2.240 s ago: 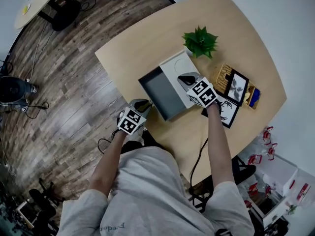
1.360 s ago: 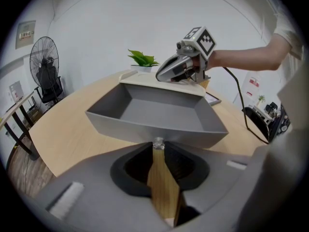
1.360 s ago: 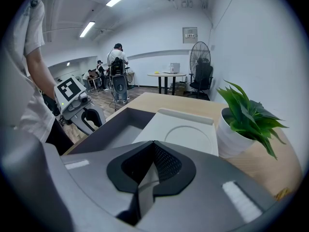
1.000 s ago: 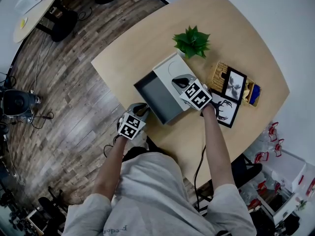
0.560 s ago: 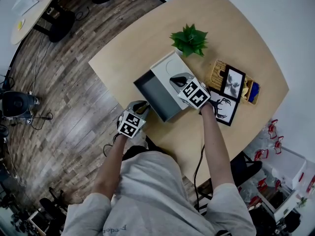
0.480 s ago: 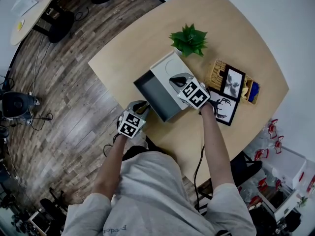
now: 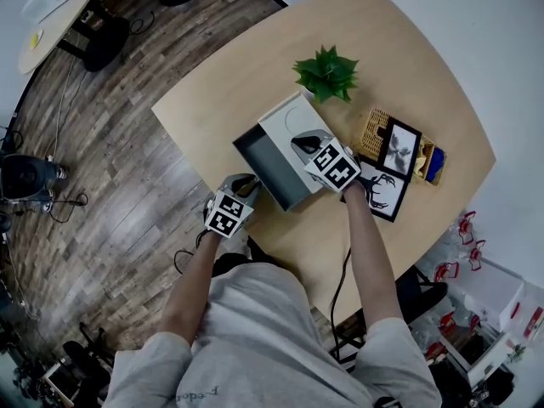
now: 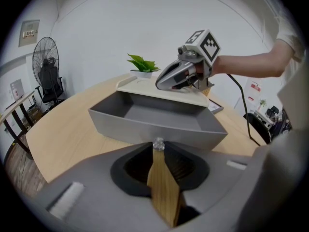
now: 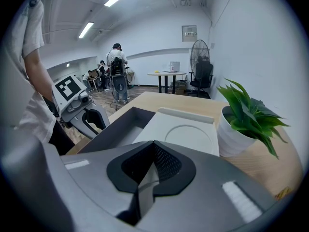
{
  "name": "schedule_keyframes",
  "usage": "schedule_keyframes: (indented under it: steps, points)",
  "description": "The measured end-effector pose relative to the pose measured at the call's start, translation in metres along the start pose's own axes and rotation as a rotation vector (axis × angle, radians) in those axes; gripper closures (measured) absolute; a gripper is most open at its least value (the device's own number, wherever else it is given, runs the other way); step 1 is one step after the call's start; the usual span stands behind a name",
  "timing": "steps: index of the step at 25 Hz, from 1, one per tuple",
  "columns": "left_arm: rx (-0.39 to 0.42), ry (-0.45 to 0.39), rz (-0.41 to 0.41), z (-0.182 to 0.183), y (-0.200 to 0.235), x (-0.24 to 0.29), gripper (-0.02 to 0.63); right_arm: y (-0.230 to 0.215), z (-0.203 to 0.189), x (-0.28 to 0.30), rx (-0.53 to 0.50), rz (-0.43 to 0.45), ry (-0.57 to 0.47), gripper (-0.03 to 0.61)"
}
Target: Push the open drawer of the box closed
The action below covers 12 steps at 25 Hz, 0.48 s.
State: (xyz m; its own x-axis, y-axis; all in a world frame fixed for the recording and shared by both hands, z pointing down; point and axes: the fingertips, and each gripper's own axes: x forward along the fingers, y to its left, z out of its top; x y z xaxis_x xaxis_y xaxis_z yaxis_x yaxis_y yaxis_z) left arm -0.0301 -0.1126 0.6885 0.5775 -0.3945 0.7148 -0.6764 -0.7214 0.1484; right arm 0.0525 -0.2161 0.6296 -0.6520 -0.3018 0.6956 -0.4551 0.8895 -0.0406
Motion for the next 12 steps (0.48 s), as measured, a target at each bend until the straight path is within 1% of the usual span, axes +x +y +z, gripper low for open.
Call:
schedule_keyframes:
  steps: [3, 12]
  points:
    - [-0.002, -0.002, -0.002, 0.002, 0.0, 0.002, 0.485, 0.002, 0.0, -0.002, 0.015, 0.005, 0.016, 0.577]
    - [0.006, -0.009, -0.013, 0.013, -0.002, 0.012, 0.485, 0.001, 0.0, -0.001, 0.01, 0.001, 0.012, 0.577]
